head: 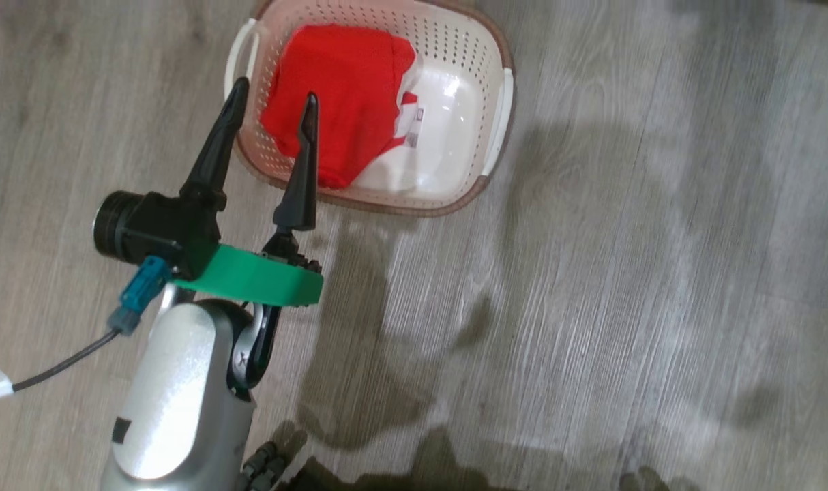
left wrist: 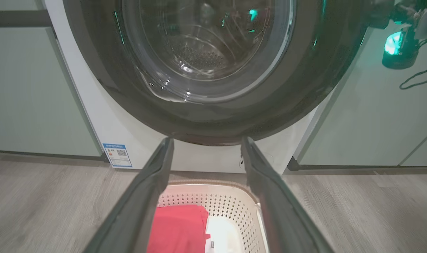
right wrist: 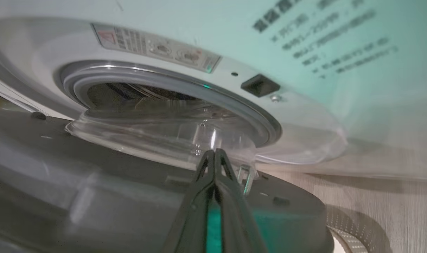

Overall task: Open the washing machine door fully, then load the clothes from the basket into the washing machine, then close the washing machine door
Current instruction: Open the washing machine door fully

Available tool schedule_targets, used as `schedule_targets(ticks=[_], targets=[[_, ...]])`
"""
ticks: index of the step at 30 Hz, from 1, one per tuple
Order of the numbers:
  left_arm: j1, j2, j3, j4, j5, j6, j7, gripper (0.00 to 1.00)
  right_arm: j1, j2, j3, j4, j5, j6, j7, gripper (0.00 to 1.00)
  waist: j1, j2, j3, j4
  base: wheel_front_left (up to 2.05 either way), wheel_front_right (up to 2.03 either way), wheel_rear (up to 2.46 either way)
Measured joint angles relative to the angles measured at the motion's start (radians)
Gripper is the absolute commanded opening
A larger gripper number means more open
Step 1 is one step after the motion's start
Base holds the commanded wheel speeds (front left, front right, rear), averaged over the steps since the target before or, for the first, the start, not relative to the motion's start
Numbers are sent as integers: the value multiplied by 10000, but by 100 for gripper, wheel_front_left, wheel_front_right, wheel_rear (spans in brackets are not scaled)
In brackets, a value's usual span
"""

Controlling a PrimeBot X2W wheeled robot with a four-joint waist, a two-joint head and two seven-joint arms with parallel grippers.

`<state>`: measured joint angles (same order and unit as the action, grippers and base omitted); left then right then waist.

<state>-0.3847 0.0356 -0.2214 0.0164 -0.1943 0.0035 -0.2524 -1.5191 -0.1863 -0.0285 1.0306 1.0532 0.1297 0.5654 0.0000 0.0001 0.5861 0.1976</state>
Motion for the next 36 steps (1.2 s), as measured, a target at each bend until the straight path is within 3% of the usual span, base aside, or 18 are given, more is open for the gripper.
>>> schedule_targets(ticks=[22,36], targets=[[1474,8,-527,777,-261,481,-40,100,4690,219,309,-374,1480,0,876,0,-1,0,-3189,932,0,0,0],[2151,21,-316,957,-199,706,-40,100,6678,698,550,-1087,2245,0,949,0,-1,0,-4360,1937,0,0,0]])
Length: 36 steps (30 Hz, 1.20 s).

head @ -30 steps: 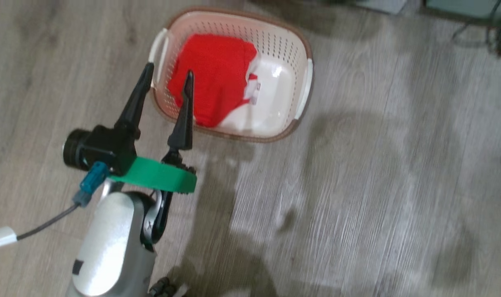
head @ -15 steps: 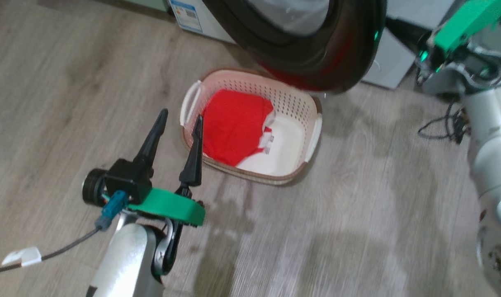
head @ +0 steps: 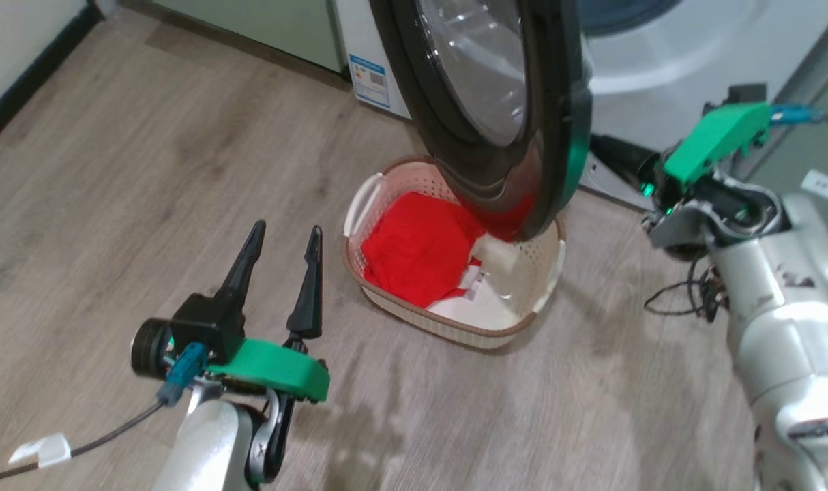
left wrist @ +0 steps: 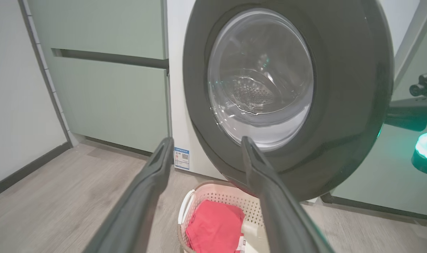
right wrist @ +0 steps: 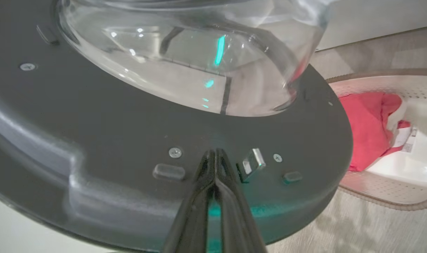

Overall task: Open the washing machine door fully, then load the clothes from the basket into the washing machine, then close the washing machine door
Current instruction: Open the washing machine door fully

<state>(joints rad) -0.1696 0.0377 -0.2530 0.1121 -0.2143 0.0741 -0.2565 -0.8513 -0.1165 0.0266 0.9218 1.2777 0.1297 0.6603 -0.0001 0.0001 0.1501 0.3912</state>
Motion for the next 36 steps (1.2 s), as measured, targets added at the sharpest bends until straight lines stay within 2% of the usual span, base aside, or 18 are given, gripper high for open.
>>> schedule_targets(ticks=[8,16,23,36], targets=[[126,8,274,12,353,105,0,100,903,374,481,-314,364,0,-4,0,0,0,-436,698,0,0,0],[229,13,322,36,297,173,0,100,1081,435,1011,-640,729,0,-305,0,0,0,-577,1366,0,0,0],[471,15,602,-12,297,184,0,100,1064,485,2667,-917,1929,0,-514,0,0,0,-487,1579,0,0,0],[520,15,855,-58,295,360,0,100,402,476,4970,-502,3691,0,-1611,0,0,0,-478,1608,0,0,0]])
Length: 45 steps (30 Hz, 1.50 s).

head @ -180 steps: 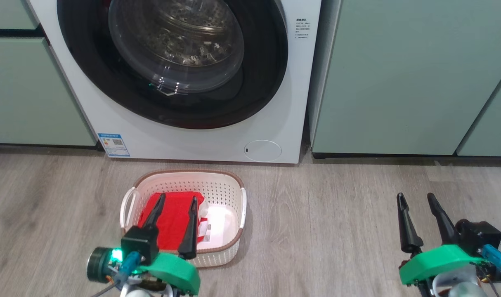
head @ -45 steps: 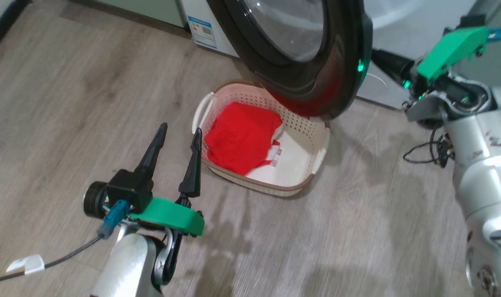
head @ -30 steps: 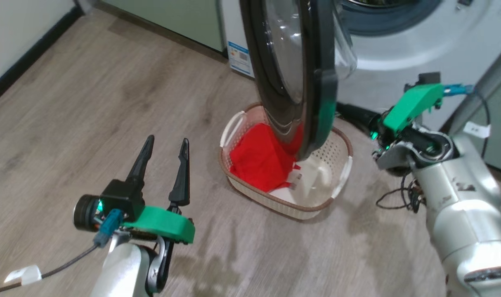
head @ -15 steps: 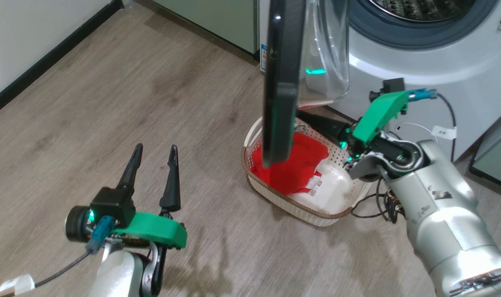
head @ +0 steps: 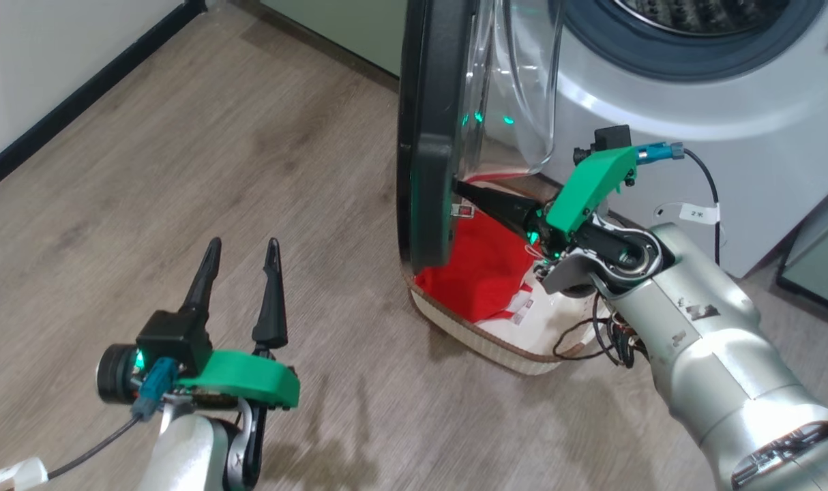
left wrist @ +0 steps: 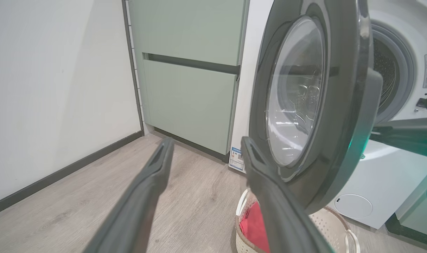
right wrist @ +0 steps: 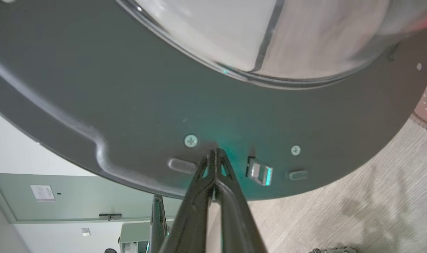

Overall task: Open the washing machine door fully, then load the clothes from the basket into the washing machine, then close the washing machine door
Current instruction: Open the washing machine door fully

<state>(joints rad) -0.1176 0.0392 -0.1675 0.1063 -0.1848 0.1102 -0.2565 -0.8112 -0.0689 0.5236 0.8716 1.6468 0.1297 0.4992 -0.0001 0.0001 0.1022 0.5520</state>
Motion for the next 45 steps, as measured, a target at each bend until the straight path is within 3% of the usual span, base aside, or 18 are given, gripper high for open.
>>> schedule_targets(ticks=[6,11,14,21,26,31,37,40,42,43,44,45], targets=[[23,0,35,111,2,-15,0,100,37,-92,332,-52,-190,0,-437,0,0,0,-373,-137,0,0,0],[105,17,67,341,0,-104,0,100,632,-408,336,-846,-460,0,-926,0,0,0,-714,-390,0,0,0],[194,15,82,443,-109,-107,0,100,1220,-915,606,-1655,-1093,0,-1429,0,0,0,-842,-674,0,0,0],[187,17,336,779,-178,-153,0,100,2545,-2357,1939,-3783,-3896,2,-4194,0,0,0,-1134,-1348,0,0,0],[183,17,458,1151,-59,-282,0,100,3193,-3028,2332,-3837,-6215,4,-6815,0,0,0,-1273,-1840,0,0,0],[181,19,798,1273,27,-366,0,100,3942,-2784,654,-3672,-8337,8,-7474,0,0,0,-1334,-2358,0,0,0],[183,12,995,1358,107,-384,0,100,6145,-953,-3103,-5388,-11154,8,-7517,0,0,0,-1337,-2703,0,0,0],[186,13,997,1358,113,-495,0,100,7210,-253,-3956,-6034,-12401,8,-7517,0,0,0,-1326,-2690,0,0,0],[186,15,978,1358,190,-593,0,100,7434,-125,-4111,-6163,-12558,8,-7517,0,0,0,-1323,-2679,0,0,0],[190,12,959,1358,301,-633,0,100,7589,-44,-4213,-6264,-12749,8,-7517,22,0,0,-1322,-2669,0,0,0],[199,10,940,1365,311,-633,0,100,7698,48,-4405,-6410,-13028,10,-7517,99,0,0,-1320,-2666,0,0,0],[205,12,934,1386,309,-633,0,100,7753,102,-4610,-6564,-13240,10,-7517,100,0,0,-1317,-2658,0,0,0]])
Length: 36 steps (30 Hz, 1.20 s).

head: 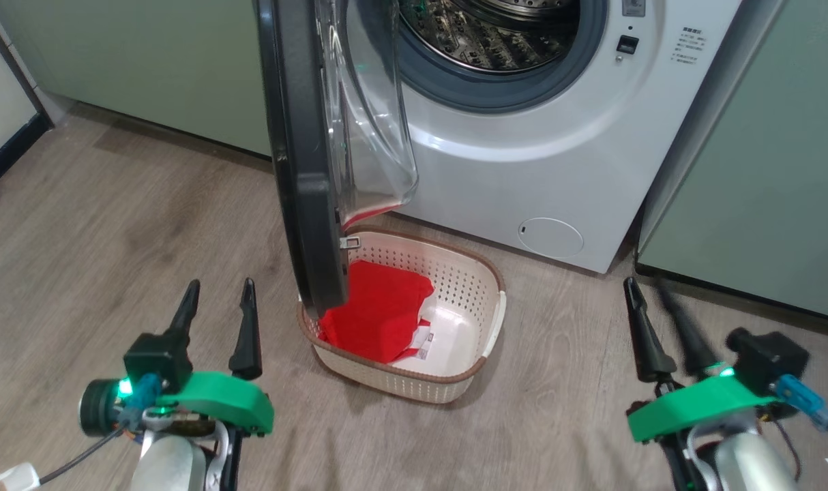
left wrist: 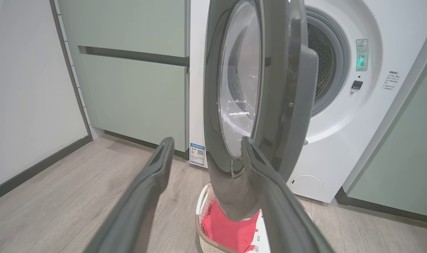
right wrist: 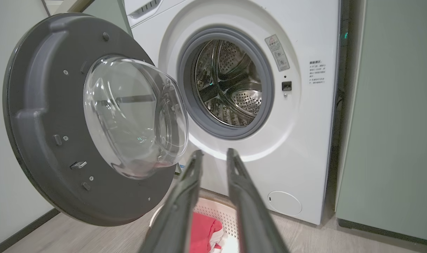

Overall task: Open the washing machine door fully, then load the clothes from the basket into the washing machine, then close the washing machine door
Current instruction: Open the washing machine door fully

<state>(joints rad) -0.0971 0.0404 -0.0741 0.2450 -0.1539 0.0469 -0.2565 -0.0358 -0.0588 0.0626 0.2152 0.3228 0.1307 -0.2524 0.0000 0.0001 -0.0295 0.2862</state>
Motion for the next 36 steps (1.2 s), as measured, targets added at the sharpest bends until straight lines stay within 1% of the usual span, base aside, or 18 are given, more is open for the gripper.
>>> schedule_targets(ticks=[2,6,12,15,36], targets=[[9,0,-33,58,-2,0,0,100,56,2,-249,-211,-171,-2,0,100,0,0,2,29,0,0,0],[35,0,-109,130,-6,-15,0,100,94,31,-303,-372,-416,0,0,100,0,0,8,60,0,0,0],[38,0,-207,198,-48,-88,0,100,301,67,-272,-416,-293,-2,0,100,0,0,20,89,0,0,0],[38,0,-245,201,-48,-88,0,100,297,81,-153,-416,-295,0,0,100,0,0,29,88,0,0,0],[105,0,-382,213,-48,-88,0,100,289,100,-228,-416,-222,-2,0,100,1,0,5,114,0,0,0]])
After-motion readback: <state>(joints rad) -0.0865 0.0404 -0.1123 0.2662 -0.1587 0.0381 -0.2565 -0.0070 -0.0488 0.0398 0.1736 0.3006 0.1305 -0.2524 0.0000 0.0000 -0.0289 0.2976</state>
